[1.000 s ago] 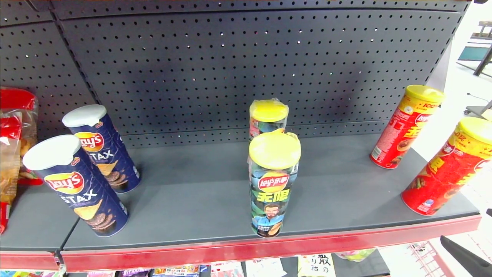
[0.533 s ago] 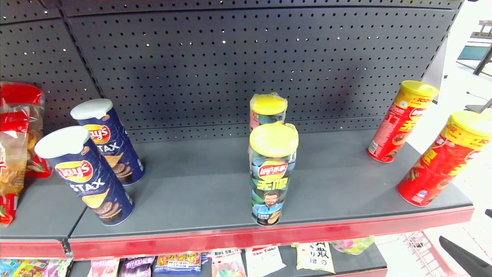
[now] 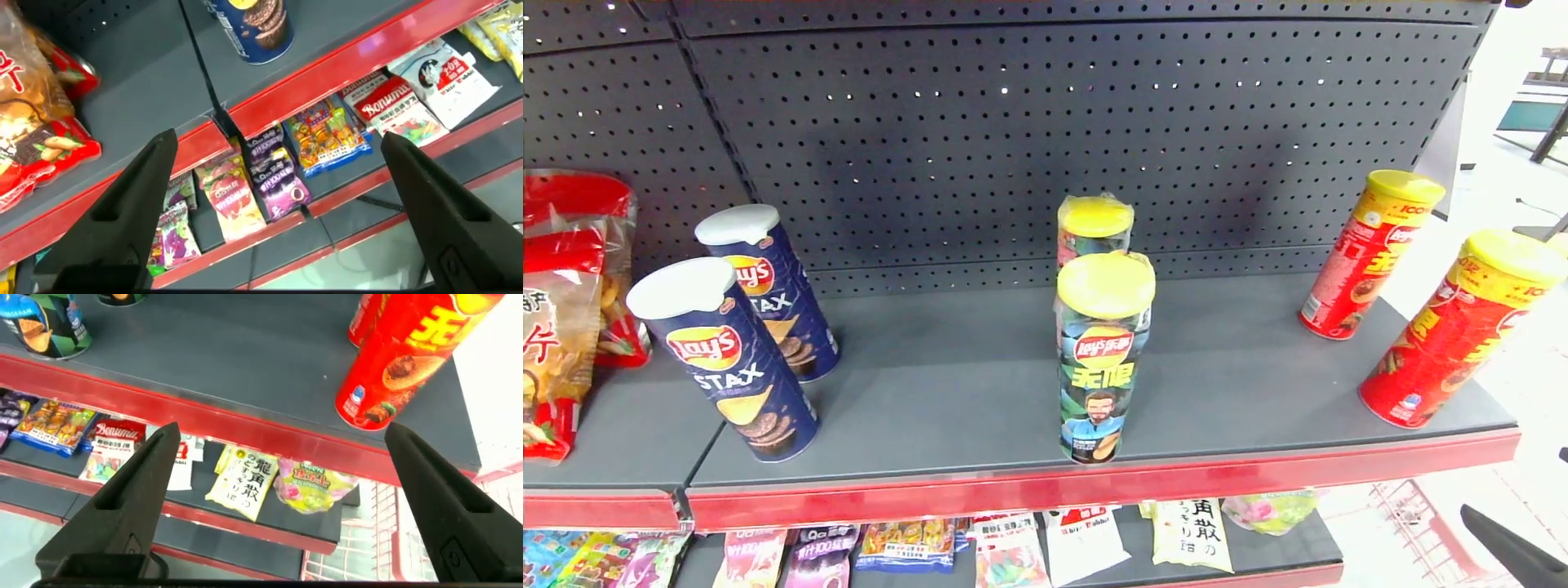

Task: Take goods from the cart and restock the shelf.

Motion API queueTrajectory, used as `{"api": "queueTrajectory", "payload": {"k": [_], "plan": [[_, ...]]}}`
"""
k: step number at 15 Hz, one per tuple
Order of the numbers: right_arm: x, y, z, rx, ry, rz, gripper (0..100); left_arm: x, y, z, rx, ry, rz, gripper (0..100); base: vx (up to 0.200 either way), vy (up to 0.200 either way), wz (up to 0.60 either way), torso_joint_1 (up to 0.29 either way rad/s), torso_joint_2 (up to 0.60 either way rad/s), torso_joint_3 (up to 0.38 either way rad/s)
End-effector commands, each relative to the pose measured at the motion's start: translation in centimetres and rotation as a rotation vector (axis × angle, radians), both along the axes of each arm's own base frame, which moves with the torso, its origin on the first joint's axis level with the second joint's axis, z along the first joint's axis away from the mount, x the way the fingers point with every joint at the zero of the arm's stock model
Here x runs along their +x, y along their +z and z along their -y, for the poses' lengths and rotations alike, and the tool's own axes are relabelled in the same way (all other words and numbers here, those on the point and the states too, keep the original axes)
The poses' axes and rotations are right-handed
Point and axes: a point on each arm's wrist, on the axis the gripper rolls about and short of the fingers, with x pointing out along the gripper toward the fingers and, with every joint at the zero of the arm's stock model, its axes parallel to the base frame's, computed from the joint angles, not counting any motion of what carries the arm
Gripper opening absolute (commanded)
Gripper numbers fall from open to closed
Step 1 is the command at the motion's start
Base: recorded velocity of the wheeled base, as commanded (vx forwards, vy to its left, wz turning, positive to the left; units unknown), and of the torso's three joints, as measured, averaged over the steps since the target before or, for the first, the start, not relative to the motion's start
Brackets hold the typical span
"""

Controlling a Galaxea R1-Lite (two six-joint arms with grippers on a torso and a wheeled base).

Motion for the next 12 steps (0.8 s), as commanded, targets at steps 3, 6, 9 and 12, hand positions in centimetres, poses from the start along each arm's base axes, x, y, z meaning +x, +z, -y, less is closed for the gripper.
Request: {"api": "queueTrajectory", "payload": {"k": [3, 6, 9, 12], "plan": [[-0.12, -0.22, 0.02, -0.001, 0.003, -0.002, 100, -0.09, 0.00, -0.04, -0.003, 0.001, 0.008, 100, 0.000, 0.000, 0.00, 0.000, 0.00, 0.000], [-0.17, -0.48, 0.03, -0.003, 0.003, -0.009, 100, -0.11, -0.06, -0.05, -0.002, 0.001, 0.006, 100, 0.000, 0.000, 0.00, 0.000, 0.00, 0.000], [-0.36, -0.56, 0.09, -0.002, 0.003, -0.004, 100, -0.13, -0.19, -0.06, 0.004, -0.001, 0.006, 100, 0.000, 0.000, 0.00, 0.000, 0.00, 0.000], [-0.46, -0.62, 0.11, -0.007, 0.004, 0.001, 100, -0.14, -0.42, -0.06, 0.014, -0.003, 0.001, 100, 0.000, 0.000, 0.00, 0.000, 0.00, 0.000]]}}
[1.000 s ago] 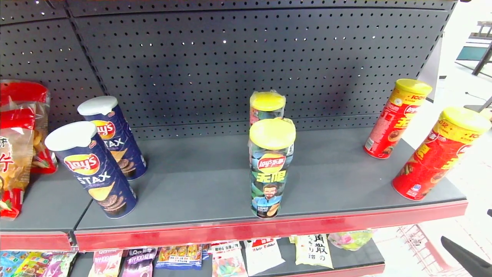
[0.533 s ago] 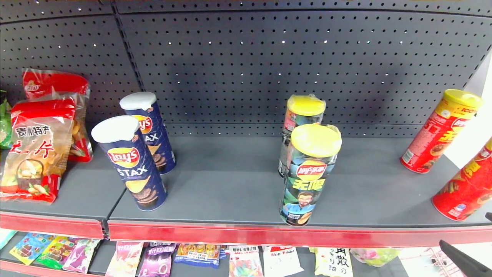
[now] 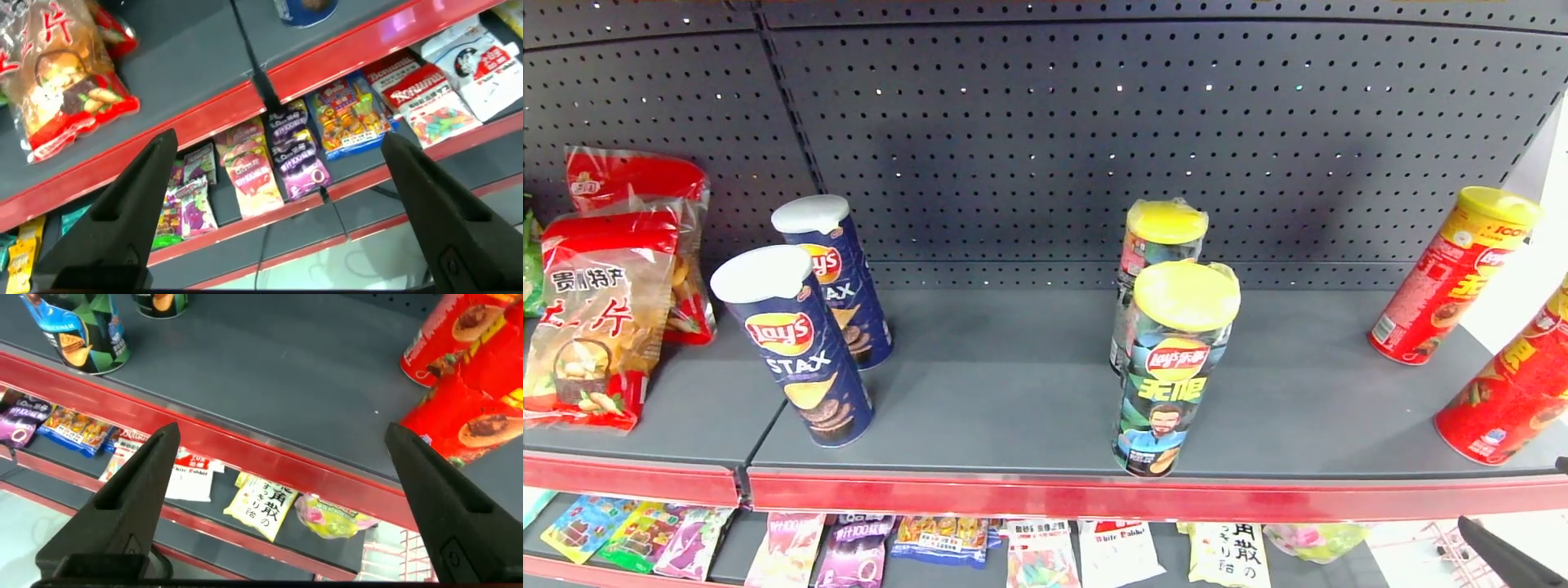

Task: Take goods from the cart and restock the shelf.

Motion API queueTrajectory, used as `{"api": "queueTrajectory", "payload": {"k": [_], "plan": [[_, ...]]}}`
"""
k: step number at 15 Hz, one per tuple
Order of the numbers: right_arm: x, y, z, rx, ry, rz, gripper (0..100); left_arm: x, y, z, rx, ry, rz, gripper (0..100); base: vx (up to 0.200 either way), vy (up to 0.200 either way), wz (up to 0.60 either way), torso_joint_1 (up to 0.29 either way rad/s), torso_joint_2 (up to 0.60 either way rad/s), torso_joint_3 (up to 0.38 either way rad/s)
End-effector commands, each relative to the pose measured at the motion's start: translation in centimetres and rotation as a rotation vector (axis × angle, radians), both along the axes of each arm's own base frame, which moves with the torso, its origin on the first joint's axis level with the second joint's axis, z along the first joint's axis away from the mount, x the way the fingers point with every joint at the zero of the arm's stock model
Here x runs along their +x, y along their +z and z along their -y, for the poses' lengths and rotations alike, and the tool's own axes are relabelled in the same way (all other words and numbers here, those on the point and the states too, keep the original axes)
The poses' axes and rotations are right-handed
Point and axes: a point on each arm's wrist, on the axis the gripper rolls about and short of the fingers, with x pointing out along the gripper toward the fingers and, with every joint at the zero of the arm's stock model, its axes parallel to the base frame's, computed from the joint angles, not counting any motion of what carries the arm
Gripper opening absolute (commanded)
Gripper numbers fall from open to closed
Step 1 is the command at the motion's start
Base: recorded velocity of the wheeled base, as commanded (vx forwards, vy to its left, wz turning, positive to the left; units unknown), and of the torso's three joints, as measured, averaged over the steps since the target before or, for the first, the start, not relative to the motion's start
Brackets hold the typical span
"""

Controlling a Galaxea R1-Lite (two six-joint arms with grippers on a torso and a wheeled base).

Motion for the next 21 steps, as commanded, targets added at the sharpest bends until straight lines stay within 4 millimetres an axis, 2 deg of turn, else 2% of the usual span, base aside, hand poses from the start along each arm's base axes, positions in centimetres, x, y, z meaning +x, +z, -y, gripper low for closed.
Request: {"api": "queueTrajectory", "payload": {"k": [1, 9, 15, 18, 21], "plan": [[-0.1, -0.3, 0.0, -0.009, -0.002, -0.002, 100, 0.0, 0.0, 0.0, 0.002, 0.001, -0.003, 100, 0.000, 0.000, 0.00, 0.000, 0.00, 0.000], [-0.2, -0.3, 0.1, -0.011, 0.002, 0.000, 100, 0.0, -0.1, 0.0, 0.017, -0.004, 0.001, 100, 0.000, 0.000, 0.00, 0.000, 0.00, 0.000], [0.2, -0.1, -0.1, -0.011, 0.010, -0.007, 100, -0.9, -2.7, -0.5, 0.080, 0.053, 0.035, 100, 0.000, 0.000, 0.00, 0.000, 0.00, 0.000], [2.1, 1.1, -0.8, 0.045, 0.047, -0.069, 100, -0.9, -2.8, -0.6, 0.105, 0.137, 0.049, 100, 0.000, 0.000, 0.00, 0.000, 0.00, 0.000], [4.1, 2.9, -1.3, 0.154, 0.031, -0.065, 100, -0.9, -3.0, -0.6, -0.064, 0.175, 0.038, 100, 0.000, 0.000, 0.00, 0.000, 0.00, 0.000]]}}
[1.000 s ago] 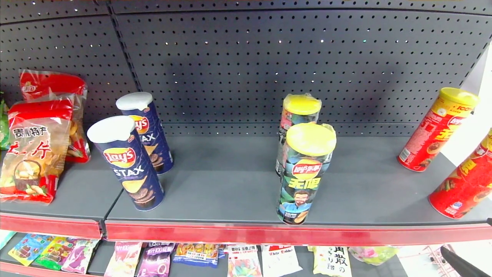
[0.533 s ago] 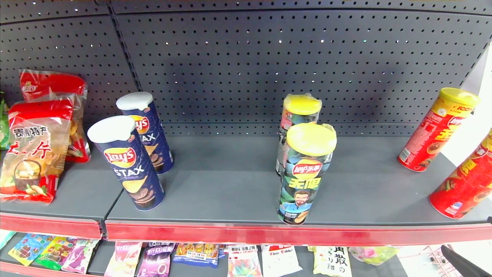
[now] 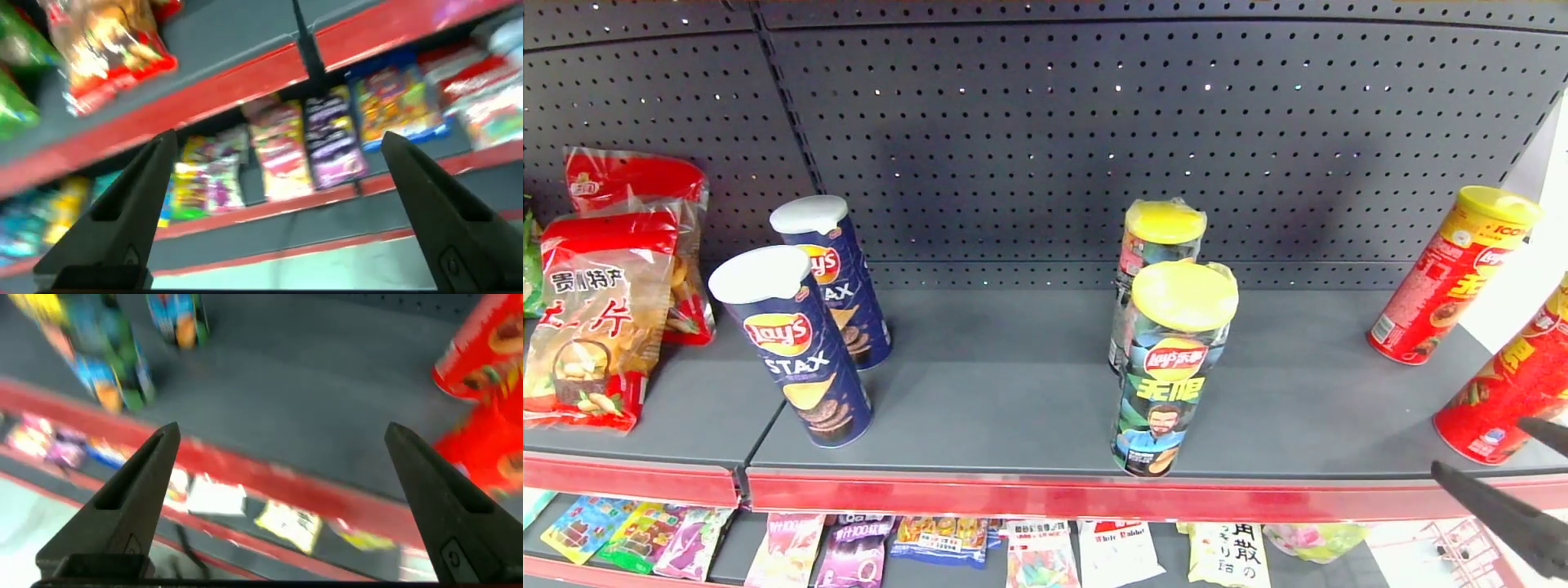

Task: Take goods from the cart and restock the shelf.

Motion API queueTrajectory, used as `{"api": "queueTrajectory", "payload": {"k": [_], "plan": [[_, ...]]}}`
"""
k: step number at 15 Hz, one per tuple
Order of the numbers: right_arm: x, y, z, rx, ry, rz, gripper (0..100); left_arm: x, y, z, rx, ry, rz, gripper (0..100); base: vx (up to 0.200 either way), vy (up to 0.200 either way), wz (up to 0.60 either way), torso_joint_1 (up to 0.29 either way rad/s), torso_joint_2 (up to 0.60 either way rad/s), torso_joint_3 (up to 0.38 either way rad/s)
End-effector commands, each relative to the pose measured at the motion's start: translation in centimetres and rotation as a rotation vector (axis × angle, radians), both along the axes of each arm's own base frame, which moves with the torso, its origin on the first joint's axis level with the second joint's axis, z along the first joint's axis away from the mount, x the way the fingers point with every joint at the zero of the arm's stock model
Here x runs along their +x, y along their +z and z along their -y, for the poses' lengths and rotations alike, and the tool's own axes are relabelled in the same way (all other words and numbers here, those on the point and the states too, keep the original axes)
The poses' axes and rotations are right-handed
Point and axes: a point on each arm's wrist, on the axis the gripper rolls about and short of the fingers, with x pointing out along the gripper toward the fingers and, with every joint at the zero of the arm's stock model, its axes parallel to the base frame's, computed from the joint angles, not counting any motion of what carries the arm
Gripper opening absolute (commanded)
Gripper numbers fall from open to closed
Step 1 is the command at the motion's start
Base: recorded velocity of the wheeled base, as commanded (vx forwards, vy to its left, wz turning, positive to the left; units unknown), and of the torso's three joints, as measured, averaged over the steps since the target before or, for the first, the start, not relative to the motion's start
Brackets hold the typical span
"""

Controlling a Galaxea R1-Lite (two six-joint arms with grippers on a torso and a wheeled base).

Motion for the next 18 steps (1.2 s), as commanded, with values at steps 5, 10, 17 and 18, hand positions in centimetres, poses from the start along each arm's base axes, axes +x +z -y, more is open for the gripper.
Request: {"api": "queueTrajectory", "payload": {"k": [5, 10, 17, 18], "plan": [[0.5, -1.4, -0.5, -0.010, 0.044, -0.066, 100, -0.4, -0.4, 0.1, -0.270, -0.038, 0.019, 100, 0.000, 0.000, 0.00, 0.000, 0.00, 0.000], [-1.0, -3.0, -0.2, -0.060, 0.103, -0.063, 100, -1.0, -0.7, 0.2, -0.305, -0.155, 0.045, 100, 0.000, 0.000, 0.00, 0.000, 0.00, 0.000], [-1.8, -3.1, -0.2, -0.075, 0.128, -0.021, 100, -1.4, -0.9, 0.0, -0.309, -0.147, 0.097, 100, 0.000, 0.000, 0.00, 0.000, 0.00, 0.000], [-3.0, -3.2, 0.5, -0.055, 0.096, 0.034, 100, -1.4, -0.9, 0.0, -0.313, -0.146, 0.096, 100, 0.000, 0.000, 0.00, 0.000, 0.00, 0.000]]}}
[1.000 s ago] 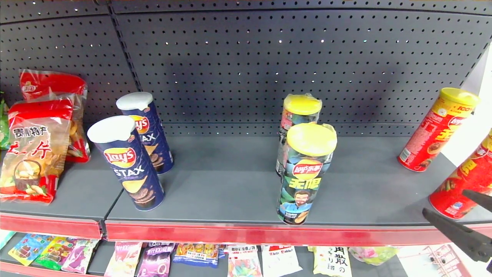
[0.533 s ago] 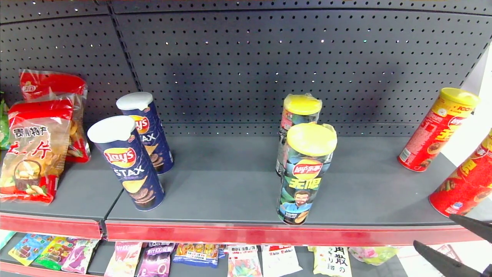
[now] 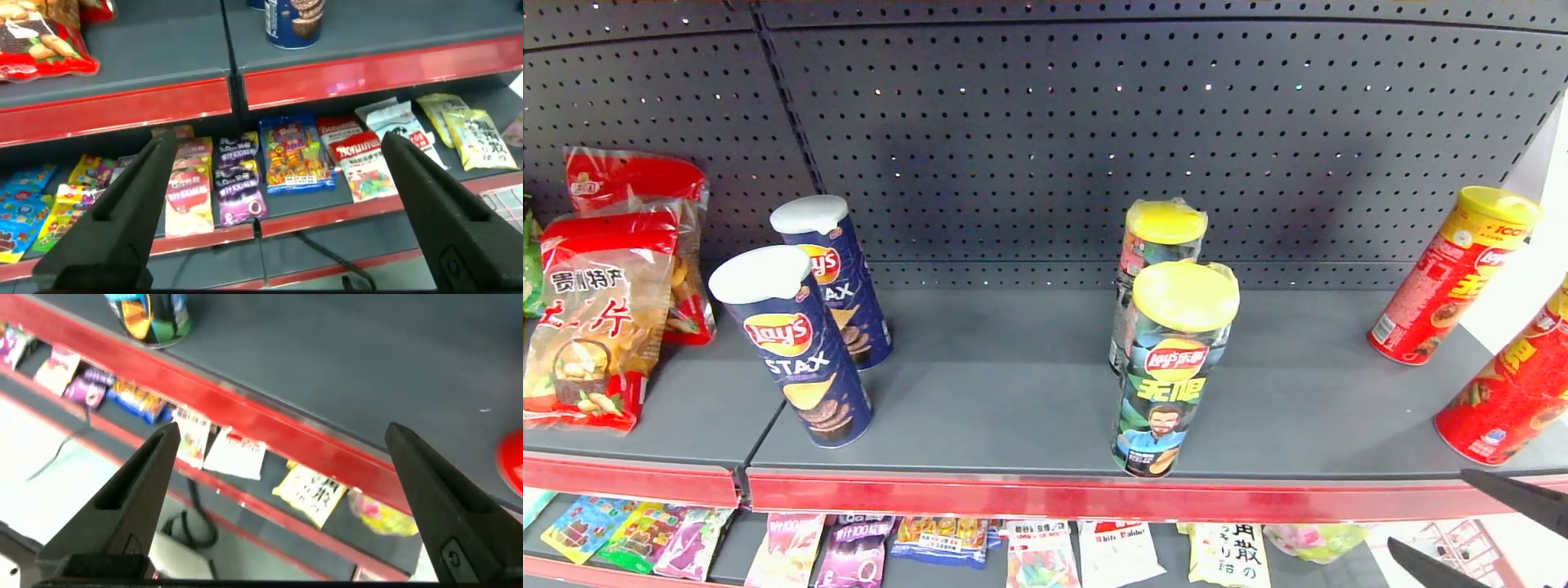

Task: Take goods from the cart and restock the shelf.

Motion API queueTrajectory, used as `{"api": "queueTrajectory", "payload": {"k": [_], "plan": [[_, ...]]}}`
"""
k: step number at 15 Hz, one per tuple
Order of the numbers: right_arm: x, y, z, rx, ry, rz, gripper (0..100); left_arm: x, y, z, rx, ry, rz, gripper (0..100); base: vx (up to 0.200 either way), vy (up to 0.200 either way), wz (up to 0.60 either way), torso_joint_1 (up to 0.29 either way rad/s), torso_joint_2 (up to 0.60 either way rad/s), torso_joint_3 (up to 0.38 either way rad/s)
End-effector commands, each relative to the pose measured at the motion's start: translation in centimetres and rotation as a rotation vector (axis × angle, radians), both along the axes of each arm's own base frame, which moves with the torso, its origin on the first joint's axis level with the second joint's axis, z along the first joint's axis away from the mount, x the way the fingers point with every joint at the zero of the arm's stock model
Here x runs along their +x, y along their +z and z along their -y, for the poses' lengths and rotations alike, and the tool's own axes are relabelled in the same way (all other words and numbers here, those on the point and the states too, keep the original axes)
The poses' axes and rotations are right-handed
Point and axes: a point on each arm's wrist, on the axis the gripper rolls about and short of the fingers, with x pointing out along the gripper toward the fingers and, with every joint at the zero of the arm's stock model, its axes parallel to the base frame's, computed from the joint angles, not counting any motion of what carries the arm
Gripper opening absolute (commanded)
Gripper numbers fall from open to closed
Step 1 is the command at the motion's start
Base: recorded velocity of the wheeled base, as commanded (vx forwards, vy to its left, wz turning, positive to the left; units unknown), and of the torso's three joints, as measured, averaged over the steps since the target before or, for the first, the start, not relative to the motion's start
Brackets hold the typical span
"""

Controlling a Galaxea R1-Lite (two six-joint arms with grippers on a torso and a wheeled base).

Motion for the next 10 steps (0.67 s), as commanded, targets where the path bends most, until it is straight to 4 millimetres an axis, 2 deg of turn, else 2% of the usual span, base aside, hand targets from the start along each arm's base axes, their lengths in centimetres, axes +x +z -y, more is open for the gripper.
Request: {"api": "queueTrajectory", "payload": {"k": [1, 2, 4, 5, 9, 10], "plan": [[-4.4, -0.3, 2.0, 0.071, -0.121, 0.215, 100, 0.0, 0.0, 0.0, -0.002, -0.001, 0.004, 100, 0.000, 0.000, 0.00, 0.000, 0.00, 0.000], [-5.6, -1.1, 2.4, 0.071, -0.176, 0.244, 100, 0.0, 0.0, 0.0, -0.002, 0.000, 0.004, 100, 0.000, 0.000, 0.00, 0.000, 0.00, 0.000], [-8.9, -3.9, 3.3, 0.048, -0.349, 0.254, 100, 0.0, 0.0, 0.0, -0.002, 0.002, 0.006, 100, 0.000, 0.000, 0.00, 0.000, 0.00, 0.000], [-8.9, -3.4, 3.5, 0.045, -0.458, 0.241, 100, 0.0, 0.0, 0.0, -0.002, 0.002, 0.006, 100, 0.000, 0.000, 0.00, 0.000, 0.00, 0.000], [-8.8, -3.9, 3.7, 0.020, -0.533, 0.214, 100, -0.1, 0.0, 0.1, 0.003, 0.101, 0.006, 100, 0.000, 0.000, 0.00, 0.000, 0.00, 0.000], [-8.0, -4.1, 3.5, -0.065, -0.638, 0.112, 100, -0.1, 0.0, 0.0, 0.003, 0.157, 0.007, 100, 0.000, 0.000, 0.00, 0.000, 0.00, 0.000]]}}
